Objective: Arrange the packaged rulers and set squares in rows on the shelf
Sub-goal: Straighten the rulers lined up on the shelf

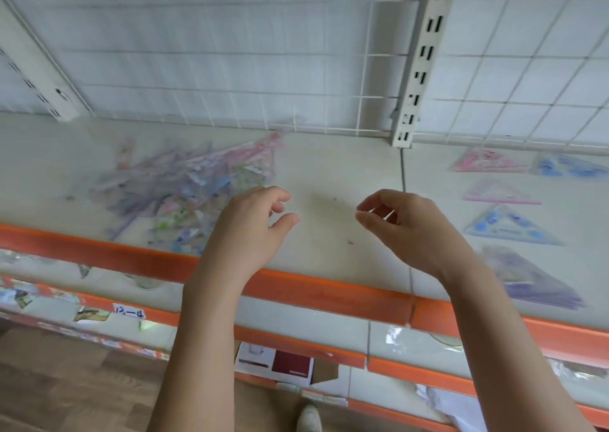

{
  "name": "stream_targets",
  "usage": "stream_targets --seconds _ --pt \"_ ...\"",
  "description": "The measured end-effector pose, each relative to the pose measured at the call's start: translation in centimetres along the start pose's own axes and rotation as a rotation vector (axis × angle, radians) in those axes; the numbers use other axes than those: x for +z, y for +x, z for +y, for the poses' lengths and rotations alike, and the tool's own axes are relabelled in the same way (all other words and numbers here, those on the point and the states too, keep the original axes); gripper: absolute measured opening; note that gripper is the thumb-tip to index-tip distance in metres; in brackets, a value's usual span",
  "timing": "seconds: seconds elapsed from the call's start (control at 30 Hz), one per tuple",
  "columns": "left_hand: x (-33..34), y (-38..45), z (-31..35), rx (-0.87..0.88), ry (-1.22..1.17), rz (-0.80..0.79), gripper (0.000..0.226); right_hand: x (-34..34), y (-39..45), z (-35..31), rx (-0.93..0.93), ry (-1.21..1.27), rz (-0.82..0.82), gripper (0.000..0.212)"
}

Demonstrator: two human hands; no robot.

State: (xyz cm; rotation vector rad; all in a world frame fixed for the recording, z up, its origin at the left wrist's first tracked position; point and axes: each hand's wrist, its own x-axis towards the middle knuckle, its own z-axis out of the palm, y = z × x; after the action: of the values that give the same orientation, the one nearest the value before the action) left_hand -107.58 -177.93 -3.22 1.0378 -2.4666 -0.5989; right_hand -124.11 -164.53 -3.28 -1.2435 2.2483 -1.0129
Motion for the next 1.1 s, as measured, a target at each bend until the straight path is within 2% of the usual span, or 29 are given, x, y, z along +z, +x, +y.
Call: stream_targets --seconds 0.17,0.3,0.4,0.53,0.73,0.9,1.1 --pt "-2.7 1.4 -4.1 0.003 0.012 0.035 0.028 3.3 2.3 -3.8 -0.04 -0.052 -0.042 0.012" --pt "-3.9 1.9 -5.8 -0.009 -0.01 0.048 0.028 4.4 6.2 -5.9 -0.173 -0.244 -0.089 0.016" --pt "-4.3 2.2 -6.6 -0.04 -0.039 0.079 0.028 5.4 10.9 -6.7 -0.273 -0.395 -0.132 0.026" --pt "-4.6 2.6 -7.0 -0.079 -0.041 0.111 0.027 7.3 16.4 -6.9 -0.302 -0.507 -0.19 0.046" --pt "-5.1 2.7 -7.5 -0.129 -0.028 0.106 0.031 9.2 20.4 -7.0 -0.394 -0.697 -0.25 0.062" --pt "-5.7 2.4 -8.3 -0.168 -0.039 0.123 0.033 9.8 22.9 -6.3 -0.491 -0.896 -0.247 0.047" --pt "-6.0 2.9 -8.9 -0.202 -0.035 0.153 0.034 10.3 24.0 -6.0 -0.535 -0.884 -0.188 0.036"
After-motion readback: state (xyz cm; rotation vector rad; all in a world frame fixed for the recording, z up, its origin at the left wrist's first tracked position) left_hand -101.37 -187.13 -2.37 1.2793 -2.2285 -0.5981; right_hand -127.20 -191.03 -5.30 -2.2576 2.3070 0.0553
